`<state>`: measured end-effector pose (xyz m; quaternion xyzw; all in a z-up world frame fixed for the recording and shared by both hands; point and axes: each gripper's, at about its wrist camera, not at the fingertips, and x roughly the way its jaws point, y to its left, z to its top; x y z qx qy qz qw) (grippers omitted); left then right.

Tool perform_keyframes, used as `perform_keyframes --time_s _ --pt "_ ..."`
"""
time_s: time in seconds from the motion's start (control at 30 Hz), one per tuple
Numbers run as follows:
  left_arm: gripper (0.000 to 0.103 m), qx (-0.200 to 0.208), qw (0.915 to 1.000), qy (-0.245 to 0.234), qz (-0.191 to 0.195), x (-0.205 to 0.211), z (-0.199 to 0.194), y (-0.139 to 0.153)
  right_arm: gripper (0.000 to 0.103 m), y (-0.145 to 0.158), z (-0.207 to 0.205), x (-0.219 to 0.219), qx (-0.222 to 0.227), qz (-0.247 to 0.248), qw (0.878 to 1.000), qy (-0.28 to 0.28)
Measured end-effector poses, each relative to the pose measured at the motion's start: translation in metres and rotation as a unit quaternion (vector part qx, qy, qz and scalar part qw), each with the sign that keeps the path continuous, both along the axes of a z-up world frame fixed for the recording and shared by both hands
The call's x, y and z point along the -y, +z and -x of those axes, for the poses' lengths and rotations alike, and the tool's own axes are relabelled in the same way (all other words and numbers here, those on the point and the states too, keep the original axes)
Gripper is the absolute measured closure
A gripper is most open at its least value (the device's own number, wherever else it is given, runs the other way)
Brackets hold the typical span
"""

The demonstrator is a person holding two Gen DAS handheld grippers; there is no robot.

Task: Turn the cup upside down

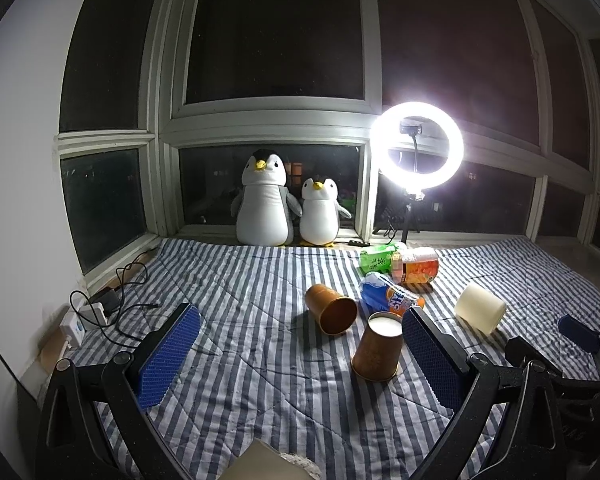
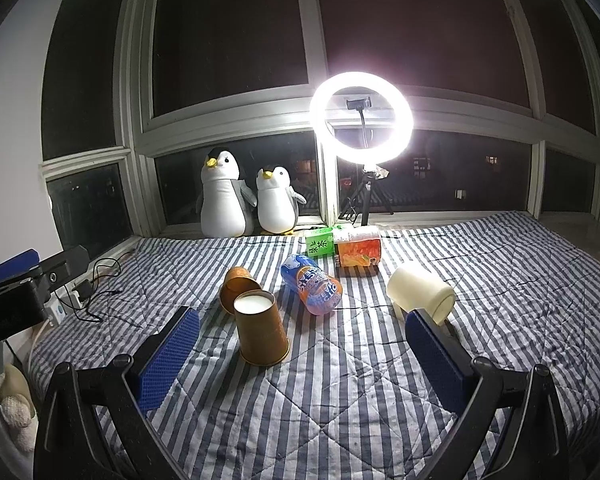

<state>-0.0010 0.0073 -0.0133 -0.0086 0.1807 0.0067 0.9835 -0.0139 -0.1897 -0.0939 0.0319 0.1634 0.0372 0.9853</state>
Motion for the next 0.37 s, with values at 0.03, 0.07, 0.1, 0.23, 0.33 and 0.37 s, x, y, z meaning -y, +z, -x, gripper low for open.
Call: perform_keyframes --time_s 0.03,0.07,0.1,0.23,0.33,0.37 --pt "0.001 -0.001 1.0 0.0 0.0 0.0002 -0.0005 -0.0004 0.001 -0.0004 -0.0002 -0.0002 -0.001 0.0 1.0 0.001" --pt "0.001 -0.001 1.0 -0.001 0.0 0.0007 -0.0009 -0.0005 0.001 -0.0012 -0.0005 -0.0003 -0.002 0.001 1.0 0.001" --pt "0.001 -0.001 1.0 -0.001 0.0 0.0009 -0.0015 -0.0006 0.001 -0.0018 -0.001 -0.0006 -0.003 0.001 1.0 0.002" --pt "0.001 -0.001 1.0 -0.001 0.0 0.0003 -0.0028 -0.0011 0.001 -0.0031 -0.0015 -0.0016 -0.004 0.0 1.0 0.002" --pt "0.001 -0.001 1.0 -0.001 0.0 0.0003 -0.0029 -0.0012 0.001 -0.0035 -0.0017 -0.0018 -0.003 0.0 1.0 0.001" --pt "0.001 -0.002 1.0 0.001 0.0 0.0002 -0.0037 -0.0018 0.001 -0.0036 -0.0017 -0.0016 -0.003 0.0 1.0 0.001"
